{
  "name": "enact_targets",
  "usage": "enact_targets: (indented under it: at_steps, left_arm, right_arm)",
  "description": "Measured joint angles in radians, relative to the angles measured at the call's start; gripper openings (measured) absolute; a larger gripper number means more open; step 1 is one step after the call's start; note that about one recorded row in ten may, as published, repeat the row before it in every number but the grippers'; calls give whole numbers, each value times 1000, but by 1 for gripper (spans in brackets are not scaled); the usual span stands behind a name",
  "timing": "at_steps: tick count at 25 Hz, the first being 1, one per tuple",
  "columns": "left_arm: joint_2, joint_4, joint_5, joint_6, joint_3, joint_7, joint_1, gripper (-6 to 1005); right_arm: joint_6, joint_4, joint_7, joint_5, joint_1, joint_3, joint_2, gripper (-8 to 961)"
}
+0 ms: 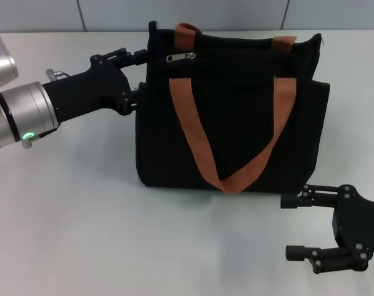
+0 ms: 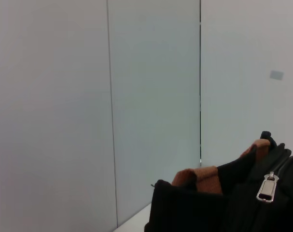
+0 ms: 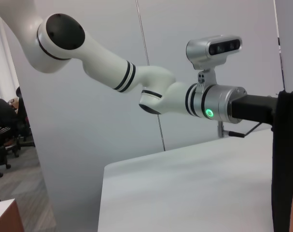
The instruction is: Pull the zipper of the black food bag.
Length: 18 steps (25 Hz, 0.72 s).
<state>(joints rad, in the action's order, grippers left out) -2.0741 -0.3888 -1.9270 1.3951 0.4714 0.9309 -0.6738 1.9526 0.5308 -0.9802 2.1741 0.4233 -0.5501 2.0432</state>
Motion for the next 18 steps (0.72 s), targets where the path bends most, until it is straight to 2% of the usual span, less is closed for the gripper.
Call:
enact_targets:
  at_steps: [6, 11, 13, 16, 18]
  left_arm:
    - [1, 11, 62, 7, -5, -44, 14, 686]
    - [7, 7, 89, 74, -1, -51, 33, 656]
    - [8, 2, 89, 140, -1, -51, 39, 432]
    - [8, 1, 90, 175, -1, -51, 35, 295]
    - [7, 0, 90, 196, 2, -49, 18, 203]
  right_arm:
    - [22, 0, 0, -43, 0, 5, 0, 800]
    - [65, -31, -16, -133, -2, 30, -4, 800]
    - [92, -54, -79, -204, 0, 55, -6, 800]
    - [105, -57, -151, -242, 11, 59, -6, 800]
    - [110, -56, -293, -291, 36, 60, -6, 800]
